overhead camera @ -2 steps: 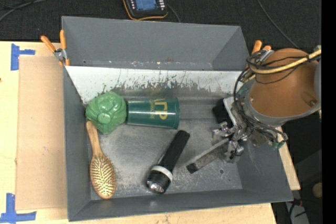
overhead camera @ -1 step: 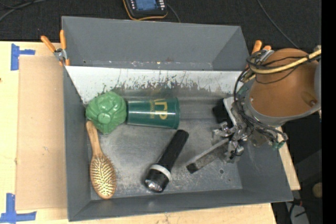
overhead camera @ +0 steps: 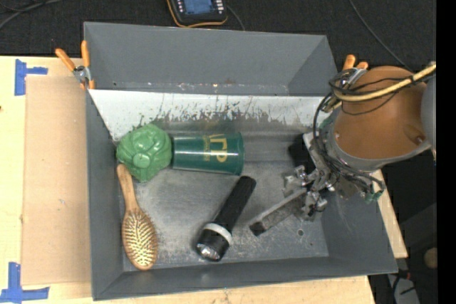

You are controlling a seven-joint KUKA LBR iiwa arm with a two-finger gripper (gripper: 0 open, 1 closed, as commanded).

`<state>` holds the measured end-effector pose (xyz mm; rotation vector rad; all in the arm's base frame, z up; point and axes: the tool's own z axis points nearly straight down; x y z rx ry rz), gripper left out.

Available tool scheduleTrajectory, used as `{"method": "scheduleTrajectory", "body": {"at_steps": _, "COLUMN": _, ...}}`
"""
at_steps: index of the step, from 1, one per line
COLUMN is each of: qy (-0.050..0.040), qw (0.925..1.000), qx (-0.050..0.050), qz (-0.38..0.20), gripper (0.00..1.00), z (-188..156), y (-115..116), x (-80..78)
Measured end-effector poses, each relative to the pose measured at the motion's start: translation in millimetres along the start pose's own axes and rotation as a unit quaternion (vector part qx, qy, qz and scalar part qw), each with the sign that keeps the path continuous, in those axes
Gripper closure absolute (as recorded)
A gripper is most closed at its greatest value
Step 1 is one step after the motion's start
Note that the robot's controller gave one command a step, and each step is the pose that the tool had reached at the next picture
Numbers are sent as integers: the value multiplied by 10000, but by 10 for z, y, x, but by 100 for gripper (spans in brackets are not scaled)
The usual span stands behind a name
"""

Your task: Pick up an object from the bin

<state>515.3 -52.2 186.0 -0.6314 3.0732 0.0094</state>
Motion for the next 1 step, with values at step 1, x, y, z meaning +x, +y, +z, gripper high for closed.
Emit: {"method": "scheduleTrajectory", "body": {"at_steps": 1, "qy": -49, "qw": 9999, "qx": 30, "qz": -139, "gripper": 100, "z": 188, "y": -32, "x": -117}}
